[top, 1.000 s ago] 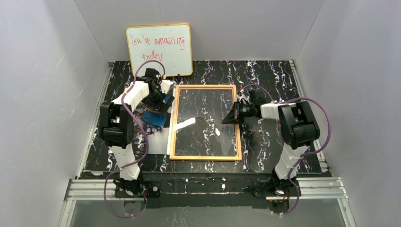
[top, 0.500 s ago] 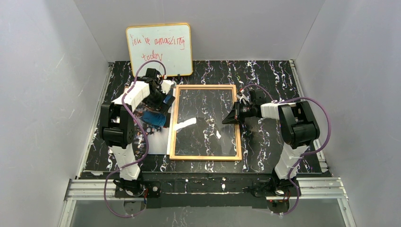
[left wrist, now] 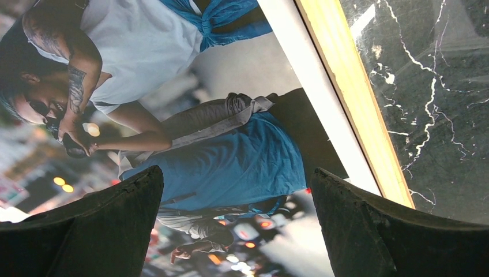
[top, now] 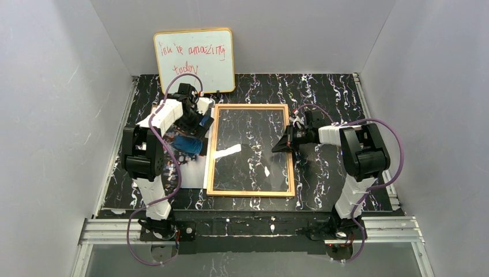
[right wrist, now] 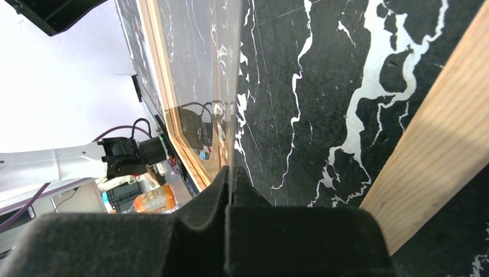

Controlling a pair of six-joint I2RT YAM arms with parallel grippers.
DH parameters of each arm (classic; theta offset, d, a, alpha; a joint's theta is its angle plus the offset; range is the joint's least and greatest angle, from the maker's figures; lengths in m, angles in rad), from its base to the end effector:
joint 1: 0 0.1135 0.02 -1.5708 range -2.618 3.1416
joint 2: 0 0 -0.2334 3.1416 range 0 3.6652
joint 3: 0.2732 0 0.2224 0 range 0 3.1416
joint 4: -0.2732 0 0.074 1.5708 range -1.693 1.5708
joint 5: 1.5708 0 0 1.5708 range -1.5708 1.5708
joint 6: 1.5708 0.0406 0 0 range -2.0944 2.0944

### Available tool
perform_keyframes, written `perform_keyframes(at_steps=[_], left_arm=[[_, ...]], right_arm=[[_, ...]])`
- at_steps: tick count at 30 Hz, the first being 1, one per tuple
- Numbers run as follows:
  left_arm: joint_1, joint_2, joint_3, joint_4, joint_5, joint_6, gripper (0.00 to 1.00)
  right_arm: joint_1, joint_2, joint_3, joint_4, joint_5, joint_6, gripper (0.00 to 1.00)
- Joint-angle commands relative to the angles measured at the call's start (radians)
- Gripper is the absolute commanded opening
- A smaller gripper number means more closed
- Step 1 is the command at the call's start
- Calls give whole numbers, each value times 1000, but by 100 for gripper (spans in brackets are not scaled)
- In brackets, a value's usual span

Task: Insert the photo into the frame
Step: Place the photo frame item in the photo frame.

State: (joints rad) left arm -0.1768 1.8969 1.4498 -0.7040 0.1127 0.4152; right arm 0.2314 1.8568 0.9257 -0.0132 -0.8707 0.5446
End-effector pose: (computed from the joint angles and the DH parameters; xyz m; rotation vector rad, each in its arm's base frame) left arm 0.3540 -0.0679 0.1917 0.8219 2.5833 -0.0832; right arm 0.3049 0.1037 0.1203 0.0182 2.5684 1.4047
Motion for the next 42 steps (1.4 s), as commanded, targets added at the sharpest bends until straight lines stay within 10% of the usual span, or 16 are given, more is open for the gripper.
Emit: perform_keyframes(at_steps=[1,42], left_arm=[[-9,-6,-4,-14,10,-6,98],[-31,41,-83,84,16,-48,98]], right_arm=[[-3,-32,-16,-25,-31,-14,1],[2,-84,79,-122,-159,9,1]])
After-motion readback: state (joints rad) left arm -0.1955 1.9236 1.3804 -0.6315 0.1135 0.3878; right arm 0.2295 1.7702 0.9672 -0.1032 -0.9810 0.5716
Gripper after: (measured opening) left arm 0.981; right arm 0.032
